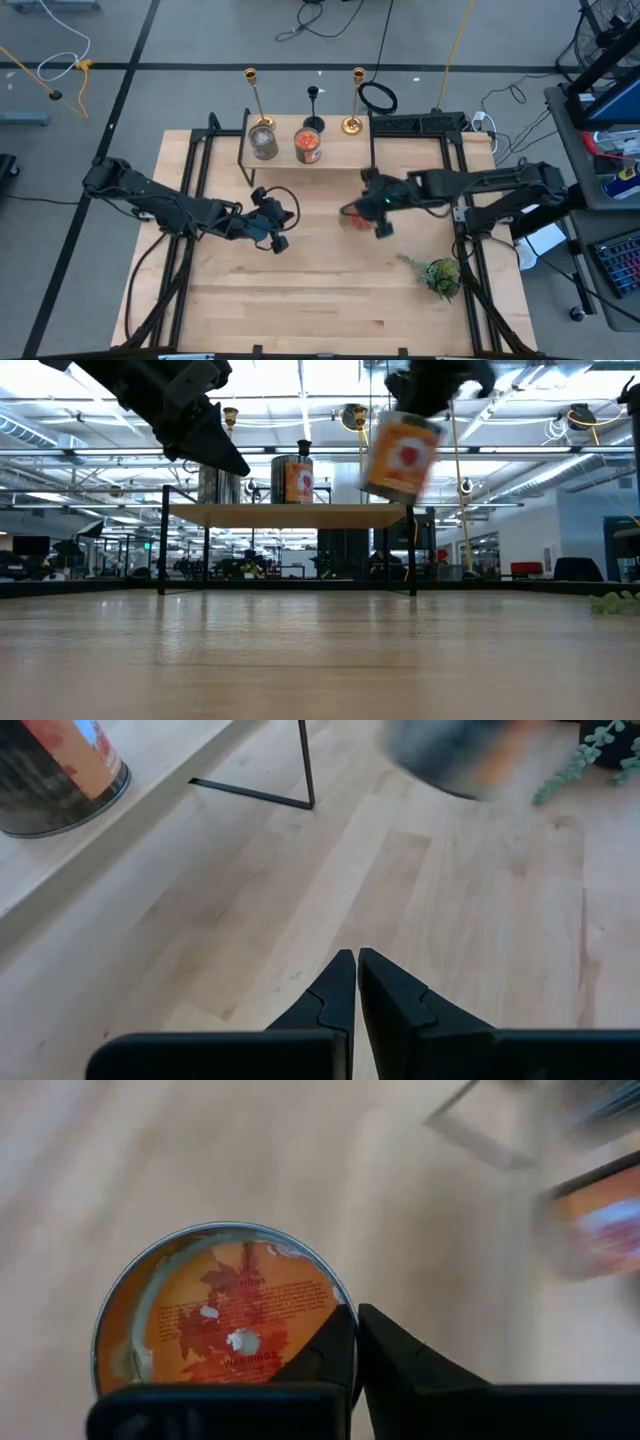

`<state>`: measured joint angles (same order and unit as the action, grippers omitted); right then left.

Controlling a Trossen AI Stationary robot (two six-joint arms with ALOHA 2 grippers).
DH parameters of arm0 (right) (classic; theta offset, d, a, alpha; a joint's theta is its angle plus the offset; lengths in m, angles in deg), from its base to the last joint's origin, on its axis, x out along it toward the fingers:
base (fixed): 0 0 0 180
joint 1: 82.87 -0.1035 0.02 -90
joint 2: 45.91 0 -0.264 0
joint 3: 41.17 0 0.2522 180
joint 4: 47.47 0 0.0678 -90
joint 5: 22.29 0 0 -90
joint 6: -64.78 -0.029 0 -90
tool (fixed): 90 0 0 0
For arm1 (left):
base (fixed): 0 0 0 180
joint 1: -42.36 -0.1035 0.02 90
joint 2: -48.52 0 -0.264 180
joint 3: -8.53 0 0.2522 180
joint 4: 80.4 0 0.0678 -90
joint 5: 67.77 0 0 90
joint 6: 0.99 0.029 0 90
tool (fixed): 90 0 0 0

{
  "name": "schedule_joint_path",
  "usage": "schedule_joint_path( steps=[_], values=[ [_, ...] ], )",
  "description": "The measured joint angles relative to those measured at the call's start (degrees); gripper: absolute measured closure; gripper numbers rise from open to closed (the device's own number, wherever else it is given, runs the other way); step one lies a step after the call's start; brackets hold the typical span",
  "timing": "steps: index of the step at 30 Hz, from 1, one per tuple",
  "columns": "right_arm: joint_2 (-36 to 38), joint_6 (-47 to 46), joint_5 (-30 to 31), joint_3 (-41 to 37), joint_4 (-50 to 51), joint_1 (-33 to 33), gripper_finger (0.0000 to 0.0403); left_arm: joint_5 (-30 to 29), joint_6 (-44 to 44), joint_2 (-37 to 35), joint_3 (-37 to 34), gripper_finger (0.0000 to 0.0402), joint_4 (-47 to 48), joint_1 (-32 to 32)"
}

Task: Pick & Place candle stick holders
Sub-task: Put the orange candle on the shelf

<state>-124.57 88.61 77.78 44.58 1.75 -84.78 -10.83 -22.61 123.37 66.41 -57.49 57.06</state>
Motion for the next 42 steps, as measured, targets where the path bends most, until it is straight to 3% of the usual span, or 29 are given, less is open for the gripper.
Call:
schedule_joint_path(
  steps=[4, 12, 18, 23, 32, 42],
  values=[
    [-4.9, 8.95, 3.32, 9.13, 1.26, 3.43, 0.0398, 0.02, 0.47, 0.0, 0.0, 0.0376, 0.02, 0.44],
    [-9.93, 10.05, 3.22, 21.68, 8.37, 15.16, 0.0398, 0.07, 2.01, 0.0, 0.0, 0.0376, 0.02, 0.44],
    [-10.44, 6.49, -1.68, 22.24, 8.66, 24.61, 0.0398, 0.1, 1.98, 0.0, 0.0, 0.0376, 0.02, 0.44],
    [-12.2, 3.96, -5.04, 22.23, 10.44, 28.48, 0.0398, 0.17, 1.87, 0.02, 0.0, 0.0376, -0.09, 0.44],
    [-15.06, 3.05, -5.68, 22.46, 8.87, 29.75, 0.0396, 0.2, 1.39, 0.02, 0.0, 0.0376, -0.64, 0.44],
    [-15.3, 2.09, -5.68, 22.15, 9.31, 30.53, 0.0345, 0.2, 1.42, 0.02, 0.0, 0.0376, -0.51, 0.44]
  ],
)
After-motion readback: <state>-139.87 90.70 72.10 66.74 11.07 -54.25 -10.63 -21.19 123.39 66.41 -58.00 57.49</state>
